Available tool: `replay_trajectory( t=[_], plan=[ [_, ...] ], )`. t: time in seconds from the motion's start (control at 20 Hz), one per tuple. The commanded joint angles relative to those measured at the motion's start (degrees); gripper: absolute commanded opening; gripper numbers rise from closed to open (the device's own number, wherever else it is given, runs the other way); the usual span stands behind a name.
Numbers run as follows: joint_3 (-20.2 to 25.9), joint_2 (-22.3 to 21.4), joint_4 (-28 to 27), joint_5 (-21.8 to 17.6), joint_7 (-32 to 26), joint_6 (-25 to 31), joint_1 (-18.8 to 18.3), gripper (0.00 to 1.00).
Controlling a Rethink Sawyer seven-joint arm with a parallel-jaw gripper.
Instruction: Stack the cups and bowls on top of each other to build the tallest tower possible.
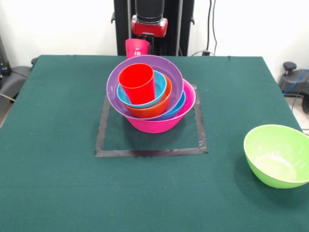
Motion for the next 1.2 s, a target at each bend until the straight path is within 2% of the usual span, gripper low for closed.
replay_trajectory(
  t=[0.05, 0.4, 0.55, 0.9, 1.2],
  plan=[
    [16.1, -6.1, -10.9, 1.2, -0.2, 12.8, -4.4, 0.0],
    [20.1, -14.3, -11.0, 6.5, -3.4, 29.4, -5.5, 0.0],
    [20.5, -15.9, -11.5, 6.8, -3.8, 33.0, -5.2, 0.0],
    [18.3, -20.0, -12.6, 7.1, -3.0, 42.6, -3.3, 0.0],
    [18.2, -22.5, -13.2, 6.5, -3.7, 47.9, -3.8, 0.0]
  ],
)
